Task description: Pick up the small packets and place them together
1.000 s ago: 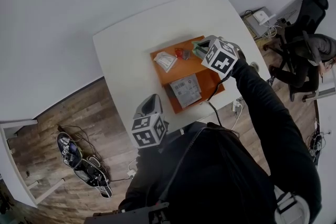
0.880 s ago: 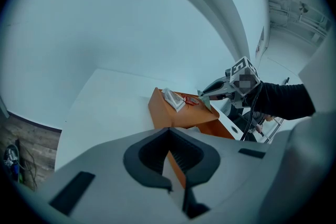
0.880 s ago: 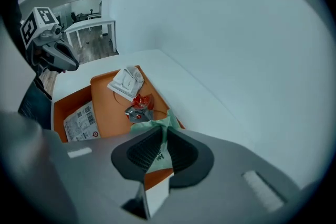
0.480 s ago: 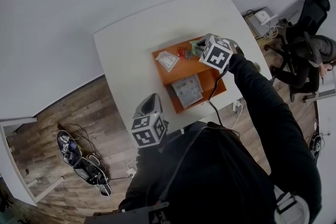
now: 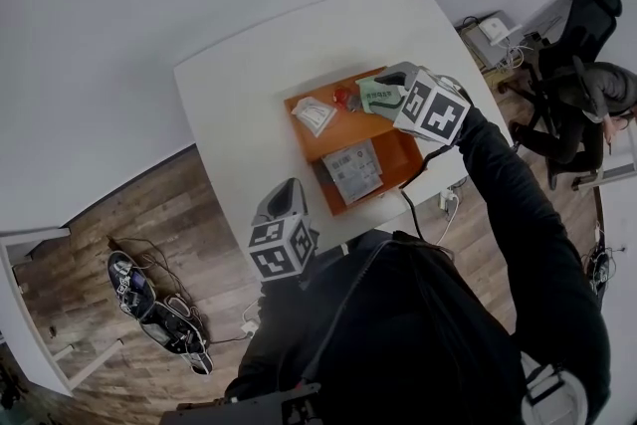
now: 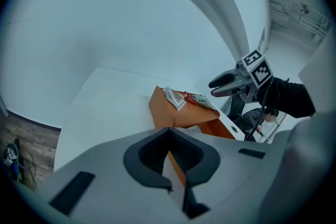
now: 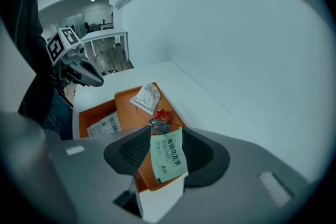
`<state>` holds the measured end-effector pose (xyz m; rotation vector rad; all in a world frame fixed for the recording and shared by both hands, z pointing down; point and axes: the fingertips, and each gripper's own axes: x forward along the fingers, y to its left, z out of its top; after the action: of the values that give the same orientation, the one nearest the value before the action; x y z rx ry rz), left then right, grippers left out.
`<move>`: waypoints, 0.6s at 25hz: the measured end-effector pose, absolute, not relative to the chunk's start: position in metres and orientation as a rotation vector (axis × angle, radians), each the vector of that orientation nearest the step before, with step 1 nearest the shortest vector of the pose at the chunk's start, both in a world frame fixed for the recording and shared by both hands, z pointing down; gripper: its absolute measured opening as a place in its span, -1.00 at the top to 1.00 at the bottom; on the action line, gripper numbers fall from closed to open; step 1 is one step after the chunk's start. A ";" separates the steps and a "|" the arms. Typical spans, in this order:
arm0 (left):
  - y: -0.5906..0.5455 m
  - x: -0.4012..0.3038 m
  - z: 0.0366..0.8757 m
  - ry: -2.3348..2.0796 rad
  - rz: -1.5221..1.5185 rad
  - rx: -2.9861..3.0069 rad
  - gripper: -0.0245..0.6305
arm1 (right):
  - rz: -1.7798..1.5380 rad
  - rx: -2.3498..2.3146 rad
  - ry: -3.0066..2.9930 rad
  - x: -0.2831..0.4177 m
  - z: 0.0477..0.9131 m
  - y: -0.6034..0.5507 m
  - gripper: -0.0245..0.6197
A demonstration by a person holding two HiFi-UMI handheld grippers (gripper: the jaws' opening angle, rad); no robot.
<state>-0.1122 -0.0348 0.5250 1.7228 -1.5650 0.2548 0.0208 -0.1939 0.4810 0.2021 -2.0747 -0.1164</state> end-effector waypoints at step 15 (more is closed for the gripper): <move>-0.030 -0.104 0.523 -1.549 0.263 1.741 0.93 | 0.009 -0.078 -2.082 0.012 0.516 -0.060 0.41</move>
<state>-0.1037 -0.0304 0.5234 1.7408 -1.5488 0.2635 0.0117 -0.0601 0.5158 -0.0782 -2.0822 0.0090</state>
